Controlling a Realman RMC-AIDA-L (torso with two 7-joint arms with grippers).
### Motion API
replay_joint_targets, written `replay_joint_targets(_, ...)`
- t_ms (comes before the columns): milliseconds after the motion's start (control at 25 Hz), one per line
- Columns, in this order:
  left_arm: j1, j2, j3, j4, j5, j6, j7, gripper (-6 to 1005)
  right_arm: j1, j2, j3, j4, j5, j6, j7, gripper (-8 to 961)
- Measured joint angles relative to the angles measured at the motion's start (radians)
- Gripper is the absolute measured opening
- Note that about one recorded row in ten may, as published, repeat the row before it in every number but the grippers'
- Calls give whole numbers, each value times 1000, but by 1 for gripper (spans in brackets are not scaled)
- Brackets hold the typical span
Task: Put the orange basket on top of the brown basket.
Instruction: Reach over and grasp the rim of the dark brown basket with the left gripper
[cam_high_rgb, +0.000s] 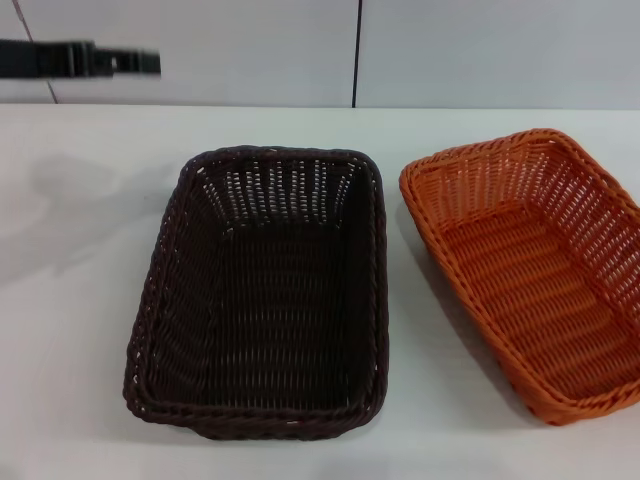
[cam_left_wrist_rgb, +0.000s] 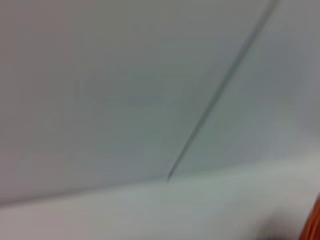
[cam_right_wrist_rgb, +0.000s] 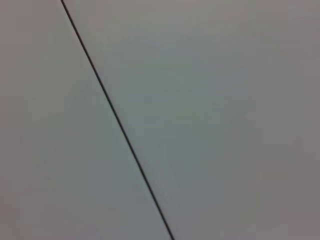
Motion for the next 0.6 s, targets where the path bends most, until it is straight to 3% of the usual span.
replay_joint_targets(80,-15,-15,-5,-106,160,-101,-74,828,-5,0,13,0,1,2,-4,844)
replay_joint_targets(200,-41,-60,-5,-224,337,-213,-150,827,-6,0,21,1,1,3,-15,844)
replay_joint_targets(400,-84,-154,-5,-240,515,-282,-170,826,-5,-1,33,1,1,15,-25,844)
replay_joint_targets(560,-84,-154,-5,-240,515,-282,-170,826,1,-4,34,1,2,30,-26,844)
replay_joint_targets(600,-89,-198,-5,-203,542,-270,-168,826,1,-4,34,1,2,31,-26,844)
